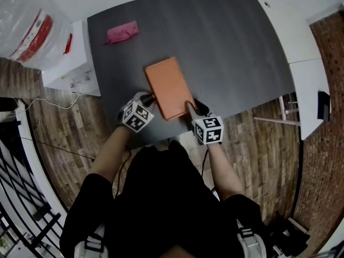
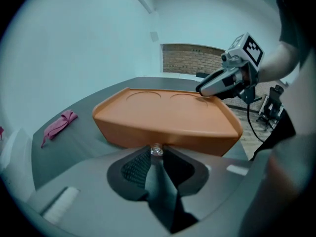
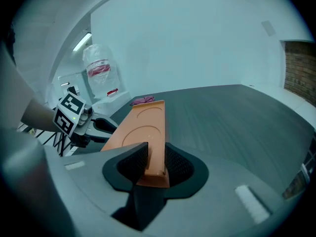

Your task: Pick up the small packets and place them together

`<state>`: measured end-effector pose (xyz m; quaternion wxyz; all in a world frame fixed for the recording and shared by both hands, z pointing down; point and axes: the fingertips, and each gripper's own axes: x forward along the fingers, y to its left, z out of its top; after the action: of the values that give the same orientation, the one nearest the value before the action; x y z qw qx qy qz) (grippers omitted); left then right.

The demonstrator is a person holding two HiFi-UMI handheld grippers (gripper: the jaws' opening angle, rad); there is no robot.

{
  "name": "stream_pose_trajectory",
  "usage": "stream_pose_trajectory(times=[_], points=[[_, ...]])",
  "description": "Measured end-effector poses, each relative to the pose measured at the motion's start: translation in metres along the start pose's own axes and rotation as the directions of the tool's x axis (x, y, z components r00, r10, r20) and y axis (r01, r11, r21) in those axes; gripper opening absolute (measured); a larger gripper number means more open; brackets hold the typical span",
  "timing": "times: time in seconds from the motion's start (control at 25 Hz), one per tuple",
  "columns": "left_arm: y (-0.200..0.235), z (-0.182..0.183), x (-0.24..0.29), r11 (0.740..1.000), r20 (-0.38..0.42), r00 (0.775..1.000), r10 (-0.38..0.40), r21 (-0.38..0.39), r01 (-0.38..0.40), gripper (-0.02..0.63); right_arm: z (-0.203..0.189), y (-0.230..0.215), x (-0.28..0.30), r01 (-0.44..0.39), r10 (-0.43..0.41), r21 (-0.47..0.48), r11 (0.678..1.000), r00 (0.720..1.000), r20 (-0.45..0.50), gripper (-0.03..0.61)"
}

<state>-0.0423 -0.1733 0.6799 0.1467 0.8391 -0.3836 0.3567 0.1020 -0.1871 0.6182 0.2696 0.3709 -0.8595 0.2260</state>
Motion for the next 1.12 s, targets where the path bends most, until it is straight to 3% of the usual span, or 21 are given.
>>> stream_pose_trajectory(times=[0.28,0.56,1.12], points=[[0.008,-0.005,-0.005,0.999,-0.007,1.0,-0.018,0.037,0.018,0.071,-0.012,0.02,-0.007,-0.028,0.028,0.022,0.999,1.0,-0.009,0.1],[0.011,-0.011,-0.01,0.995,-0.022,0.999,-0.043,0.087,0.045,0.069,-0.016,0.023,-0.006,-0.031,0.029,-0.057,0.998,0.999,-0.033,0.081],[0.029,-0.045,-0.037,0.998,-0.024,0.999,-0.047,0.039,0.048,0.069,-0.015,0.021,-0.006,-0.003,0.002,-0.065,0.998,1.0,-0.025,0.08]])
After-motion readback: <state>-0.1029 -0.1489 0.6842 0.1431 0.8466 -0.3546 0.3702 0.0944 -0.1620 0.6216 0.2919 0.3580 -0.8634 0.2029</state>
